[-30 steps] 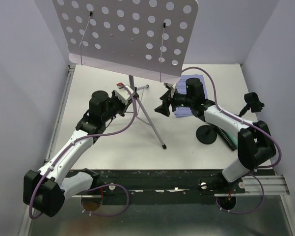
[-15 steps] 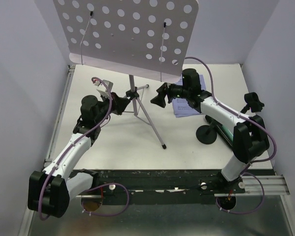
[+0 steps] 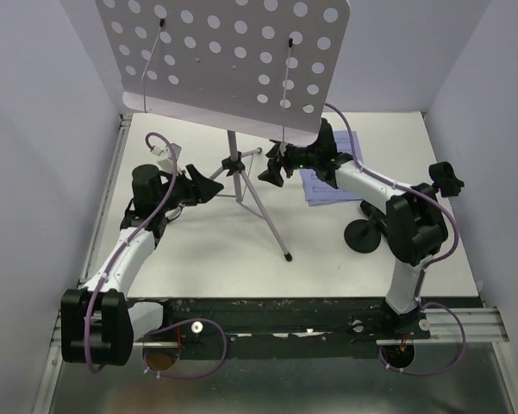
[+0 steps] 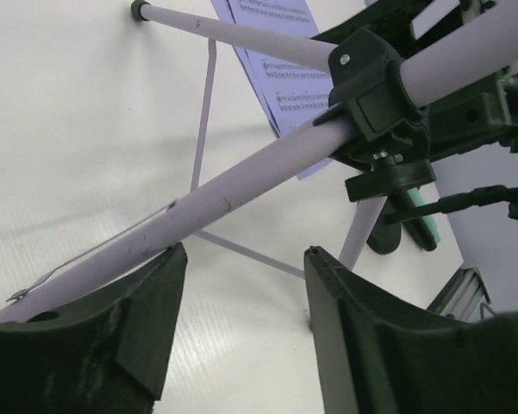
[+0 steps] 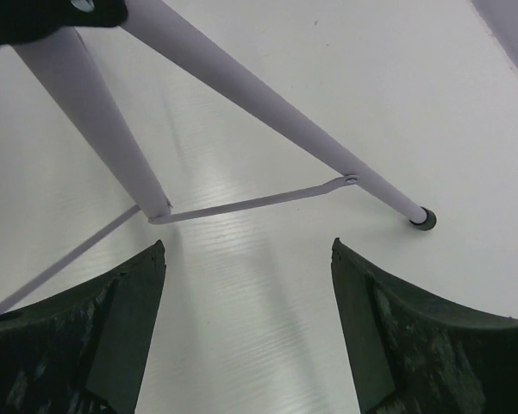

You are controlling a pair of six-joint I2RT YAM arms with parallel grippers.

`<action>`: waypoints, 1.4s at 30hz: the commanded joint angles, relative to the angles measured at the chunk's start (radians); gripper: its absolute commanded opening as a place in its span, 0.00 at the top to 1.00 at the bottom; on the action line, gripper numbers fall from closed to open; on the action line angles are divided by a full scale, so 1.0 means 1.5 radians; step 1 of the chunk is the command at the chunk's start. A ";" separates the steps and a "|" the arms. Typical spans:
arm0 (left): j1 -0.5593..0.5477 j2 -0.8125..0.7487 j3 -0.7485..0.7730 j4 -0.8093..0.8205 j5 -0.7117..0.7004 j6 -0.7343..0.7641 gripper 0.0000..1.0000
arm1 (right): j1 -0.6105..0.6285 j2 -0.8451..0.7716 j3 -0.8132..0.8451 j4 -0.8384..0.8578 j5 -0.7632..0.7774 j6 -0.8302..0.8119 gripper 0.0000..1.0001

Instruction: Pack up the instrument practice props

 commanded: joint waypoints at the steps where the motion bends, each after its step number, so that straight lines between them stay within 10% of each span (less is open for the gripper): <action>1: 0.005 -0.026 0.046 -0.132 -0.082 0.196 0.29 | 0.002 0.055 0.051 0.017 -0.027 -0.130 0.14; 23: 0.029 0.067 0.099 -0.190 -0.214 0.320 0.29 | 0.051 0.255 0.255 0.183 0.101 -0.124 0.20; 29: 0.037 0.078 0.103 -0.182 -0.253 0.347 0.29 | 0.057 0.241 0.219 0.270 0.284 -0.113 0.34; 42: 0.080 0.163 0.147 -0.116 -0.267 0.392 0.29 | 0.057 0.094 -0.019 0.296 0.219 -0.178 0.75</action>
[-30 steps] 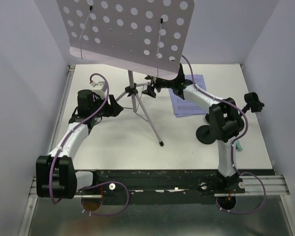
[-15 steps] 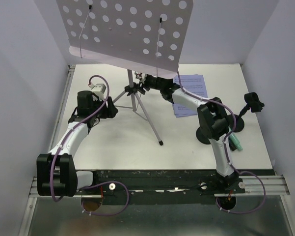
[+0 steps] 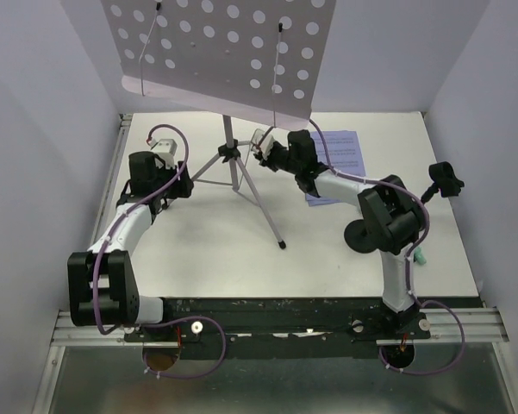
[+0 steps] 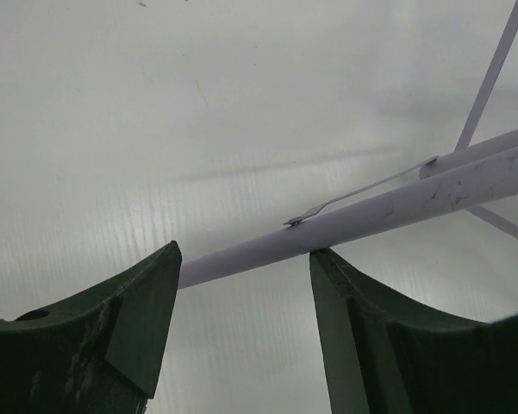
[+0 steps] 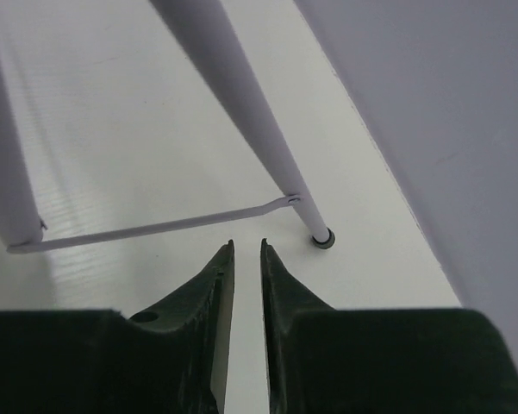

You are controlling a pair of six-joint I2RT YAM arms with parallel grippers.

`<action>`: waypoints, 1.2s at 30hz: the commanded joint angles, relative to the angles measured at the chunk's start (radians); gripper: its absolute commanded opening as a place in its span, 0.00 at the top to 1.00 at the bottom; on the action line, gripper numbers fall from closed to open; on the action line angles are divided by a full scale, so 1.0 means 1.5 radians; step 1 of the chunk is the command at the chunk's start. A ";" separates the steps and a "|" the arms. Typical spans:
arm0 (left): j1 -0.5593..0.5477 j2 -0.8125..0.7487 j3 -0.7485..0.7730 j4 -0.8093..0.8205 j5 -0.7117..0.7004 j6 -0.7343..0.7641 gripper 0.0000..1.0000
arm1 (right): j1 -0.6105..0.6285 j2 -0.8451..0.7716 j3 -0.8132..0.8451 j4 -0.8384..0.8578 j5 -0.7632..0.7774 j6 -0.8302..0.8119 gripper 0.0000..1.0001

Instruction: Pack up the instrument practice props

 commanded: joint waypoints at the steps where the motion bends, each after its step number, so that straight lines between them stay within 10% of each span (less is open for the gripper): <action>1: 0.010 0.045 0.036 0.070 -0.024 0.029 0.29 | 0.003 -0.072 -0.068 0.040 0.001 -0.025 0.75; 8: 0.018 0.094 0.080 0.081 -0.058 0.087 0.29 | 0.004 -0.077 -0.054 0.018 -0.043 -0.016 0.43; 20: 0.087 0.109 0.104 0.057 -0.004 0.104 0.28 | 0.005 0.124 0.237 -0.059 -0.090 -0.018 0.37; 28: 0.086 0.113 0.087 0.058 0.025 0.078 0.28 | 0.006 0.182 0.343 -0.097 -0.089 -0.020 0.54; 36: 0.086 0.156 0.116 0.059 0.055 0.040 0.28 | 0.008 0.087 0.161 -0.009 -0.052 -0.040 0.87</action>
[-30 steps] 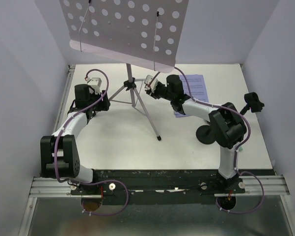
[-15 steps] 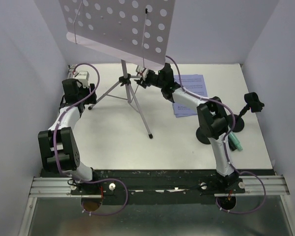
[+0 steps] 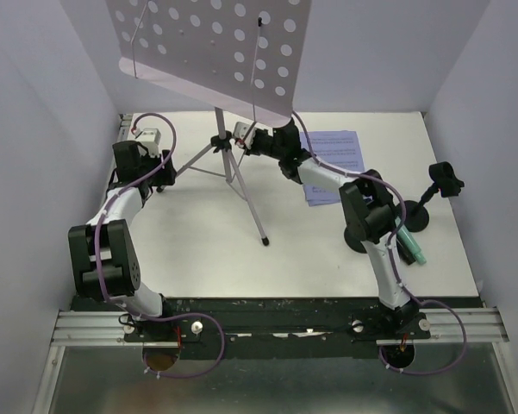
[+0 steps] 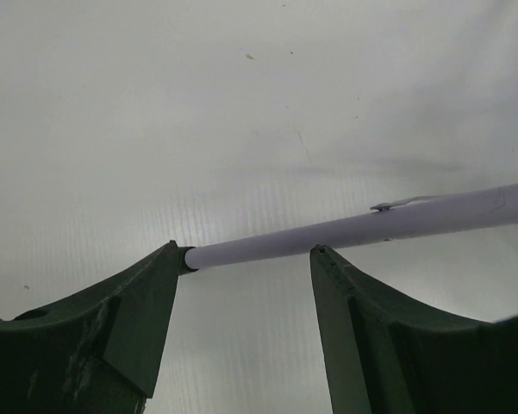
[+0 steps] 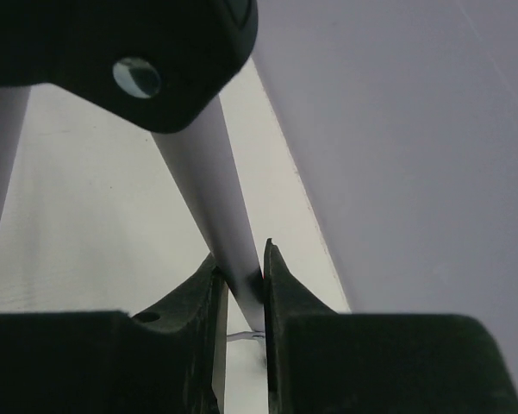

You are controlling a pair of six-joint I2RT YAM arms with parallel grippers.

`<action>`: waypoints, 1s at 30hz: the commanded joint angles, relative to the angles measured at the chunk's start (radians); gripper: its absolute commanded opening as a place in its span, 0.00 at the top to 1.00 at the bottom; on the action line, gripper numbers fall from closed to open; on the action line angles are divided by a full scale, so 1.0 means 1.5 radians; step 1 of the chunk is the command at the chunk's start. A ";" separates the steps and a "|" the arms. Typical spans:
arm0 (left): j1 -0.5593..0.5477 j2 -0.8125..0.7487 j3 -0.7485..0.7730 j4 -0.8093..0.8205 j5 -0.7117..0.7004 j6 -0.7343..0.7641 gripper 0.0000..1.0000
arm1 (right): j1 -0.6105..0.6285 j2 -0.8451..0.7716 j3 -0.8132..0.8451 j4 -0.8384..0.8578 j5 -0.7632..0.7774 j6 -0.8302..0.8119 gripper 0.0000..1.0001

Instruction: Pack up the instrument practice props

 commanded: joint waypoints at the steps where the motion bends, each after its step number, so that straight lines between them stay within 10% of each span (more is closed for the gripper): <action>1: -0.001 0.031 0.028 0.013 0.036 -0.035 0.28 | 0.002 -0.082 -0.120 0.033 0.024 0.042 0.88; 11: -0.010 -0.089 -0.064 0.070 0.187 0.027 0.28 | 0.016 -0.233 -0.307 0.002 0.163 0.104 1.00; 19: -0.216 -0.315 -0.208 0.156 0.201 0.306 0.28 | 0.037 -0.296 -0.386 -0.019 0.243 0.147 1.00; 30: -0.297 -0.285 -0.147 0.160 0.207 0.403 0.39 | 0.041 -0.312 -0.416 -0.049 0.244 0.174 1.00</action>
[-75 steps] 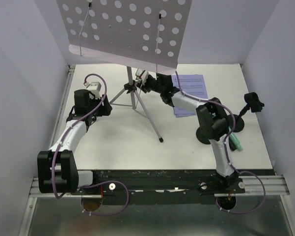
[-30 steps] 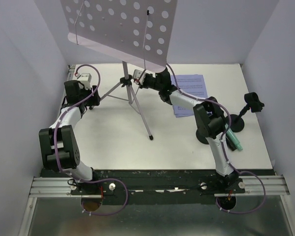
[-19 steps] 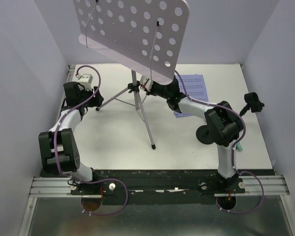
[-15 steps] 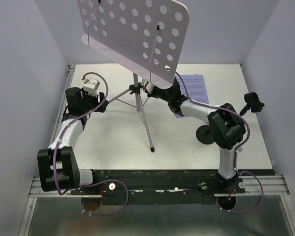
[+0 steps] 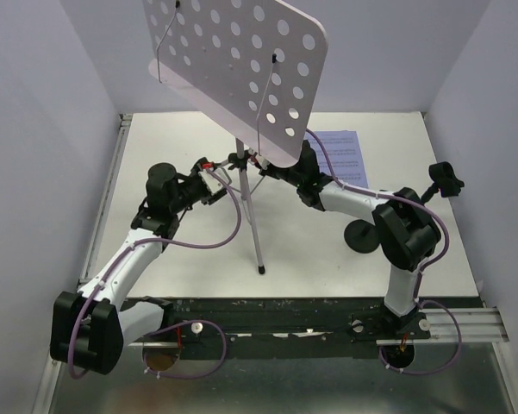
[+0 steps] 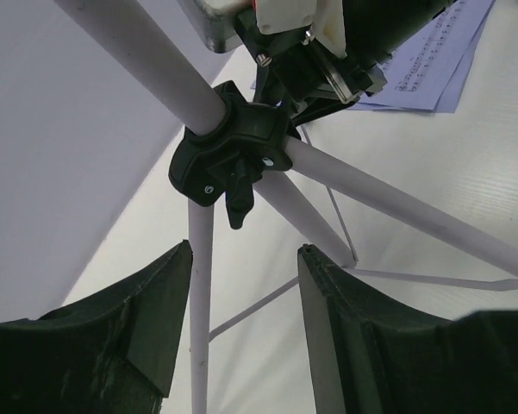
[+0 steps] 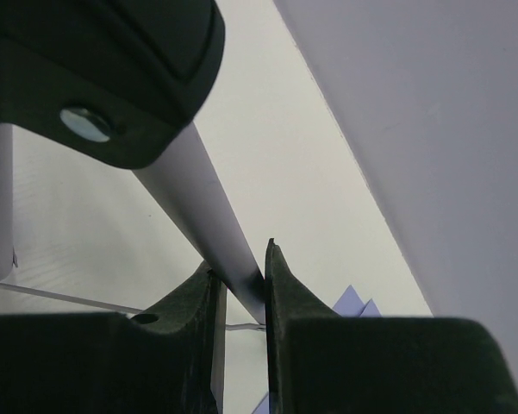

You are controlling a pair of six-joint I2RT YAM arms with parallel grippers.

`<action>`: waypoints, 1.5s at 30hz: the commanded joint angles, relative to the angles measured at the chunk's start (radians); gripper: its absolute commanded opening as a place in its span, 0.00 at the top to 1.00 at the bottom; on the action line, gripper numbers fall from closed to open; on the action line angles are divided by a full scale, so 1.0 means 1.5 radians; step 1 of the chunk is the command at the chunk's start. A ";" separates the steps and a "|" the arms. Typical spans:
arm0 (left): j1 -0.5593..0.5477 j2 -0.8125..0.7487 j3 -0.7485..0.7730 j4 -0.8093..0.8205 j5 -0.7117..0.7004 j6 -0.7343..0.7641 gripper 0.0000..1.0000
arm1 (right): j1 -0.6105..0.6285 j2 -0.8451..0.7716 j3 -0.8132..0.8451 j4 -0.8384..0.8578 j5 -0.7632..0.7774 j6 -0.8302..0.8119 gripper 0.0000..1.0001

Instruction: Pack up the instrument practice props

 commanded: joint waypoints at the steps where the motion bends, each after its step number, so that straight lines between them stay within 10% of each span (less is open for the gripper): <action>1: -0.014 0.011 0.032 0.016 0.022 0.062 0.41 | 0.001 -0.020 -0.028 -0.070 0.014 0.143 1.00; 18: -0.066 0.063 0.059 0.012 -0.094 -0.022 0.64 | 0.005 -0.014 -0.031 -0.085 0.016 0.167 1.00; 24: -0.066 0.057 0.056 -0.017 -0.127 -0.071 0.97 | 0.008 -0.014 -0.029 -0.088 0.024 0.172 1.00; 38: 0.063 0.053 0.020 -0.016 0.094 -0.684 1.00 | 0.010 -0.011 -0.024 -0.100 0.055 0.189 1.00; 45: 0.101 0.214 0.057 0.181 0.295 -0.962 1.00 | 0.010 -0.008 -0.011 -0.119 0.058 0.200 1.00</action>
